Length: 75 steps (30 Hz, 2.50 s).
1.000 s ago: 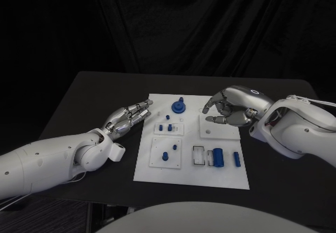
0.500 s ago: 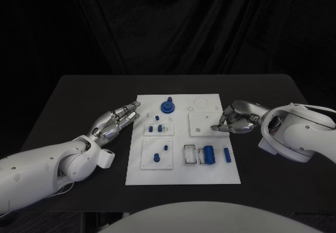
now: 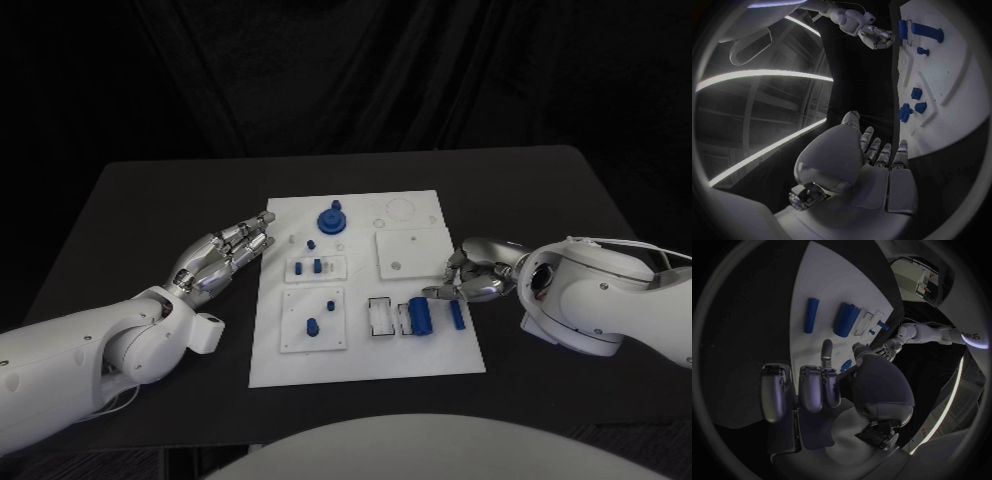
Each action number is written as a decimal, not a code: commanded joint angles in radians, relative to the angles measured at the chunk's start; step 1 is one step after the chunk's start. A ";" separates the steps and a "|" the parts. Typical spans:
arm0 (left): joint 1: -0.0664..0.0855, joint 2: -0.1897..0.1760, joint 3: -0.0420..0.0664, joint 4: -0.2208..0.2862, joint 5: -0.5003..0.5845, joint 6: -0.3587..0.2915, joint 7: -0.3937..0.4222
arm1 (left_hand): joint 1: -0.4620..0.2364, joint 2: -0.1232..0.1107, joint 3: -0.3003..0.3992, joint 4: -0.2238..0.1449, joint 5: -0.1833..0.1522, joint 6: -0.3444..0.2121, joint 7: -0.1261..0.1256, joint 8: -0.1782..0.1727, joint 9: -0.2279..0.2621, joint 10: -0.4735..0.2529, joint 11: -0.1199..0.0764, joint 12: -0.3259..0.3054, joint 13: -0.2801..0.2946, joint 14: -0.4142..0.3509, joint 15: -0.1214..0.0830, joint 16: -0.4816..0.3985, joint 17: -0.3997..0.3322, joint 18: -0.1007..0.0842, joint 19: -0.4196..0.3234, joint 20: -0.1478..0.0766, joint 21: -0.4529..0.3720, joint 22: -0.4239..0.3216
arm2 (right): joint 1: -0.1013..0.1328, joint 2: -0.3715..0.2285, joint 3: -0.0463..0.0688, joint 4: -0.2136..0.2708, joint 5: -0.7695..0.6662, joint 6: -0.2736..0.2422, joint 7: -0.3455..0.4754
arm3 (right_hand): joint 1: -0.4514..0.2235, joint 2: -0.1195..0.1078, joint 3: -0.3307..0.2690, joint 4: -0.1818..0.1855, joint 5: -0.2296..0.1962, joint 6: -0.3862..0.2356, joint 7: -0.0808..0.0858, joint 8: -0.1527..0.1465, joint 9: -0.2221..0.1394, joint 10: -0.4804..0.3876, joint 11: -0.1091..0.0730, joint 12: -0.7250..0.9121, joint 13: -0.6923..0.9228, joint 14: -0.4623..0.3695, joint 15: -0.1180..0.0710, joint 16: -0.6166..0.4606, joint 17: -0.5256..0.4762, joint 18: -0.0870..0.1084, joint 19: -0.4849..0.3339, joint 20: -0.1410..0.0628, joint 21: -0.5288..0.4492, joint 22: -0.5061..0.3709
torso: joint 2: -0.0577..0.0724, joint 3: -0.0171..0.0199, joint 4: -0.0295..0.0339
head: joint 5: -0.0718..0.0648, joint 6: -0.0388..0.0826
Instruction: Assemble the parts on the task board
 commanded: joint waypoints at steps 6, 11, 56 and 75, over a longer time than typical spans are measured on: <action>0.002 -0.003 0.001 0.006 0.004 0.002 0.063 | 0.011 -0.002 0.004 0.000 0.007 0.000 0.004 0.001 0.000 0.000 0.004 0.003 0.000 0.001 0.000 -0.004 -0.001 0.010 -0.001 0.006 0.000 0.000 | -0.036 0.002 0.001 0.033 -0.171 -0.007 -0.107 | -0.008 -0.023 -0.005 -0.001 -0.017 0.008 0.007 -0.046 -0.027 0.106 0.011 0.002 0.263 0.091 0.006 0.024 0.200 -0.003 0.074 0.002 -0.001 0.237 | -0.003 0.0012 -0.0038 | 0.001 0.000; 0.002 -0.004 0.001 0.009 0.004 -0.003 0.059 | 0.015 0.000 0.007 -0.003 0.009 -0.007 -0.001 -0.001 -0.002 -0.001 0.009 0.002 0.000 0.001 0.004 -0.004 -0.001 0.011 -0.001 0.008 -0.001 -0.002 | -0.053 0.003 0.000 0.043 -0.221 0.005 -0.135 | -0.026 -0.031 -0.015 0.000 -0.025 0.032 0.009 -0.074 -0.042 0.106 0.014 0.002 0.263 0.104 0.010 0.065 0.263 -0.015 0.090 0.006 0.044 0.252 | -0.004 -0.0012 -0.0014 | 0.000 0.000; 0.000 0.010 0.001 -0.019 0.004 0.042 0.028 | 0.027 0.005 0.021 -0.016 0.012 -0.003 0.017 0.000 -0.001 0.006 0.034 0.013 0.002 0.001 0.026 -0.004 -0.001 0.011 0.002 0.024 0.001 0.002 | -0.144 0.109 0.000 -0.036 -0.241 0.003 -0.154 | -0.032 0.066 0.074 -0.008 0.222 0.083 0.007 -0.157 -0.050 0.106 0.013 0.002 0.263 0.097 0.009 0.046 0.231 -0.003 0.070 0.008 0.003 0.236 | -0.005 -0.0020 0.0005 | 0.015 0.000; -0.001 0.014 0.001 -0.026 0.004 0.053 0.020 | 0.030 0.006 0.024 -0.020 0.013 -0.003 0.026 0.001 -0.001 0.007 0.038 0.014 0.002 0.001 0.028 -0.004 -0.001 0.011 0.002 0.026 0.001 0.003 | -0.144 0.076 0.001 0.002 0.016 -0.194 -0.026 | 0.133 0.016 0.209 -0.050 0.657 0.077 0.000 -0.139 0.009 0.106 0.005 0.002 0.263 0.095 0.003 0.042 0.223 -0.001 0.068 0.002 -0.002 0.234 | -0.005 -0.0013 -0.0018 | 0.033 0.000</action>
